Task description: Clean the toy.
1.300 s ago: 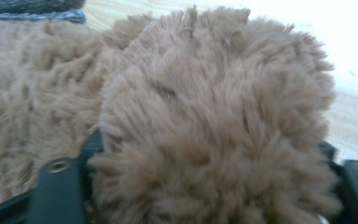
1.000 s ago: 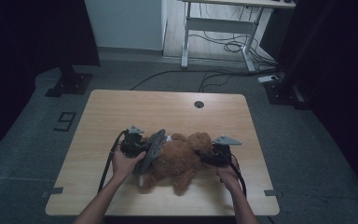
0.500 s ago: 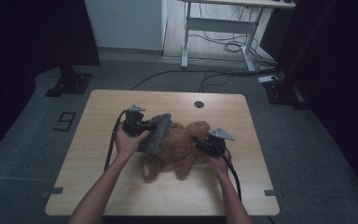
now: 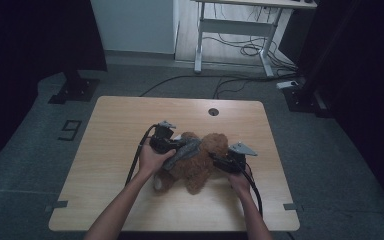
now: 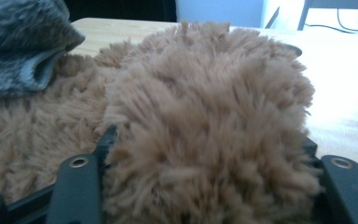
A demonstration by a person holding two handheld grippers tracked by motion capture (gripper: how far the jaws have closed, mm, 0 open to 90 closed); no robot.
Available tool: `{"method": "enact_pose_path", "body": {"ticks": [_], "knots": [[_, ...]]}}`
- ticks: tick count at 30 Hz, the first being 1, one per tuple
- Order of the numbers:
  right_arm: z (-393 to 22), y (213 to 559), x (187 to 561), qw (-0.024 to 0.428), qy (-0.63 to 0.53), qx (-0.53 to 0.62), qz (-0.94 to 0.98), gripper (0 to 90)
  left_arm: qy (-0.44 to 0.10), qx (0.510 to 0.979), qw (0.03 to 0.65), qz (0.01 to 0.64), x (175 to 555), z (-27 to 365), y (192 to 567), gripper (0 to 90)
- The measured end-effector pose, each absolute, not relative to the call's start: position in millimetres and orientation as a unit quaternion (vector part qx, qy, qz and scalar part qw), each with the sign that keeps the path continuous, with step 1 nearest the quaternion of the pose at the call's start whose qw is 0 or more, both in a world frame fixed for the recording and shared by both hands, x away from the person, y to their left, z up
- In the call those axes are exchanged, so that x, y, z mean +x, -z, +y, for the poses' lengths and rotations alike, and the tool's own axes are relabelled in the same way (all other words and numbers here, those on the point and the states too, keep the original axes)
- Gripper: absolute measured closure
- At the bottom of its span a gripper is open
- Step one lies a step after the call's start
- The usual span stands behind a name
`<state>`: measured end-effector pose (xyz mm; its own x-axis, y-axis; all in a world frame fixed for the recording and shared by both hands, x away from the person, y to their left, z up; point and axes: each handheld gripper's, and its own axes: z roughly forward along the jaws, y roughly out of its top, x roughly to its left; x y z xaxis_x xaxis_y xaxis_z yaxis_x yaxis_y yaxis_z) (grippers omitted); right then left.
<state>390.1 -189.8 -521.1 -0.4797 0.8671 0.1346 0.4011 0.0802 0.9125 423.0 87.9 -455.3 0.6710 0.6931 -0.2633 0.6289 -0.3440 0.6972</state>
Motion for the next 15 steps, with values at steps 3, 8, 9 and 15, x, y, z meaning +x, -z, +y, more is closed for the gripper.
{"method": "enact_pose_path", "body": {"ticks": [3,8,9,15], "knots": [[-195,521,382,0.220,-0.503,0.460,0.698,24.0,-0.032,0.812,0.428,0.397,408,92,460,78.4],[-217,515,373,0.144,-0.524,0.470,0.695,10.7,-0.051,0.815,0.437,0.377,382,89,464,78.6],[-222,512,371,0.137,-0.530,0.473,0.691,10.5,-0.059,0.817,0.436,0.373,378,87,465,78.6],[-229,491,376,0.137,-0.529,0.492,0.678,6.8,-0.065,0.813,0.448,0.367,364,87,469,78.8]]}}
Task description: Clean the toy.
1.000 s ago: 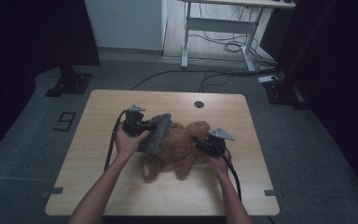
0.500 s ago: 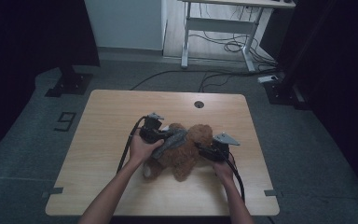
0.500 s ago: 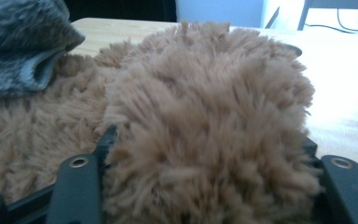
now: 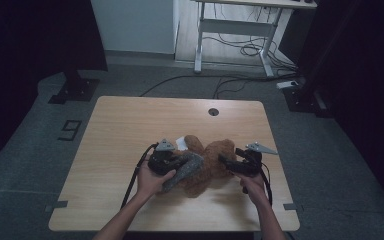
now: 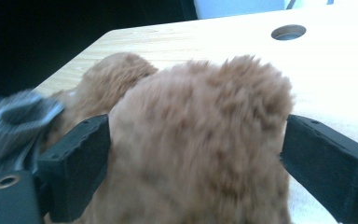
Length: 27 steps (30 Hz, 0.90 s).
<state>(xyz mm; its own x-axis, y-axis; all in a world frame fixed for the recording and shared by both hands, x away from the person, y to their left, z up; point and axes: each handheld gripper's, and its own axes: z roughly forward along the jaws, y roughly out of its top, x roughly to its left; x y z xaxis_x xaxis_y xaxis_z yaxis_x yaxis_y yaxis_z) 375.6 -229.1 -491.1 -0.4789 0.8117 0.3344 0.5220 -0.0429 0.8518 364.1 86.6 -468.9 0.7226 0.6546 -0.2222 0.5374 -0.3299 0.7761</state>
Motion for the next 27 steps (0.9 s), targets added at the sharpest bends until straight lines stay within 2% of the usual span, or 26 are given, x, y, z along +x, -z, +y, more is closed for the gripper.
{"method": "enact_pose_path", "body": {"ticks": [5,7,12,18,22,27], "knots": [[-209,504,394,0.095,-0.482,0.505,0.710,0.0,-0.055,0.805,0.461,0.370,358,91,473,78.9],[-203,513,391,0.107,-0.481,0.507,0.707,0.0,-0.054,0.803,0.466,0.369,354,92,474,79.0],[-206,517,373,0.128,-0.485,0.488,0.715,10.8,-0.055,0.805,0.471,0.357,343,90,477,79.1],[-211,523,349,0.154,-0.492,0.465,0.720,23.0,-0.080,0.814,0.469,0.333,321,83,483,79.1],[-210,531,332,0.191,-0.509,0.454,0.706,31.2,-0.088,0.814,0.471,0.328,315,80,485,79.1],[-211,538,321,0.208,-0.517,0.450,0.698,36.9,-0.068,0.815,0.469,0.333,317,74,470,78.6]]}}
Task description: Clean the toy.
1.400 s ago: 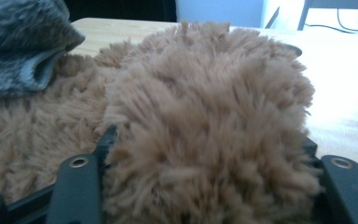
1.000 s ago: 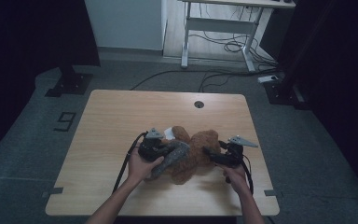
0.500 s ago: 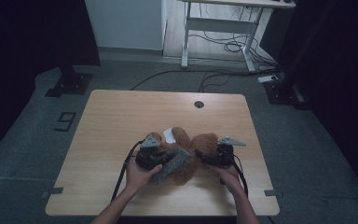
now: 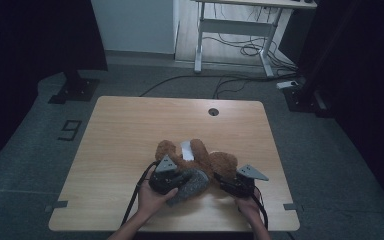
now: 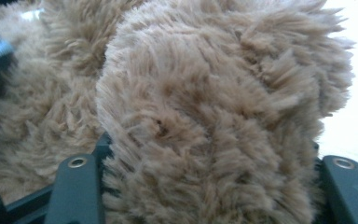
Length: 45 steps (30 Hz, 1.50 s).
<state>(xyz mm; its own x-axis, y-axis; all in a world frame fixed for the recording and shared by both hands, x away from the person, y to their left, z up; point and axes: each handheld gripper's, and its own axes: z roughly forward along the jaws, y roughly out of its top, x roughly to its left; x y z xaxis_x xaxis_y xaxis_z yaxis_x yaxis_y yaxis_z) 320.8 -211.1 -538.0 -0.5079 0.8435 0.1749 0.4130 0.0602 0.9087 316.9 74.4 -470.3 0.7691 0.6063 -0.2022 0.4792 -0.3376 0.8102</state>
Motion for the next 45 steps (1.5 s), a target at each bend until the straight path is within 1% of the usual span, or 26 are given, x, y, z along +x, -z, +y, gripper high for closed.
{"method": "enact_pose_path", "body": {"ticks": [5,8,10,12,14,16,18,21,26,28,31,35,37,39,42,45], "knots": [[-213,540,321,0.209,-0.518,0.452,0.696,37.5,-0.084,0.813,0.477,0.323,328,56,438,78.0],[-212,540,319,0.214,-0.517,0.451,0.696,37.4,-0.084,0.813,0.481,0.318,341,35,424,77.9],[-212,540,318,0.216,-0.518,0.451,0.694,37.3,-0.084,0.819,0.472,0.316,350,17,421,77.8],[-212,541,317,0.220,-0.516,0.450,0.695,37.1,-0.106,0.833,0.442,0.315,358,-1,426,77.7],[-211,541,316,0.222,-0.516,0.451,0.693,37.0,-0.095,0.840,0.425,0.323,365,-8,437,77.8],[-211,541,316,0.226,-0.513,0.449,0.696,36.8,-0.095,0.838,0.426,0.326,367,-2,447,78.1],[-210,541,315,0.228,-0.513,0.445,0.697,36.6,-0.088,0.830,0.437,0.336,367,12,449,78.3],[-208,541,315,0.230,-0.513,0.447,0.696,36.5,-0.093,0.821,0.438,0.353,365,39,449,78.4],[-208,541,314,0.229,-0.514,0.448,0.695,36.4,-0.111,0.811,0.429,0.382,364,85,451,78.5],[-208,541,315,0.228,-0.515,0.448,0.694,36.0,-0.117,0.805,0.422,0.400,365,106,459,78.5],[-208,541,315,0.227,-0.517,0.450,0.692,36.0,-0.121,0.795,0.410,0.430,368,128,473,78.5],[-208,541,315,0.230,-0.516,0.450,0.692,36.0,-0.111,0.787,0.399,0.457,371,148,484,78.6],[-208,541,314,0.231,-0.516,0.451,0.691,36.0,-0.101,0.778,0.413,0.462,371,154,482,78.6],[-208,541,314,0.232,-0.516,0.451,0.691,36.1,-0.106,0.776,0.424,0.455,370,151,473,78.6],[-208,542,314,0.234,-0.514,0.450,0.691,36.1,-0.116,0.775,0.447,0.431,366,138,450,78.6],[-207,541,313,0.240,-0.512,0.450,0.691,36.1,-0.114,0.779,0.470,0.398,363,112,426,78.6]]}}
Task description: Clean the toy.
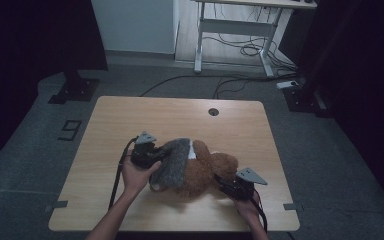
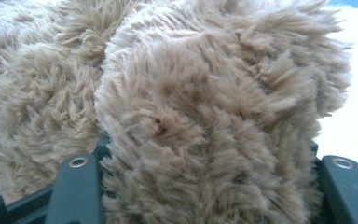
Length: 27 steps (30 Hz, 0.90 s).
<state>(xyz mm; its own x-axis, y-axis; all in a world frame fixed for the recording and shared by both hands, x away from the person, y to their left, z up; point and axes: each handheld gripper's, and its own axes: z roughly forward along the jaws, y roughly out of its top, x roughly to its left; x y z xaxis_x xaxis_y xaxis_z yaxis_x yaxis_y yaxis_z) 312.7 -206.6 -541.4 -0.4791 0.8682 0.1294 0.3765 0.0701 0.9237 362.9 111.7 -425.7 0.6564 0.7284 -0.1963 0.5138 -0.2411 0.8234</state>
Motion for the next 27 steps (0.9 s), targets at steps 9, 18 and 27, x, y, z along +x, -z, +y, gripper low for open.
{"method": "enact_pose_path", "body": {"ticks": [9,18,27], "knots": [[-207,541,312,0.247,-0.510,0.445,0.694,36.1,-0.072,0.826,0.467,0.308,371,-20,407,78.5],[-207,543,309,0.254,-0.504,0.437,0.701,36.0,-0.060,0.856,0.394,0.329,397,-55,441,78.3],[-204,542,309,0.262,-0.501,0.434,0.702,36.0,-0.093,0.845,0.372,0.372,410,11,444,78.9]]}}
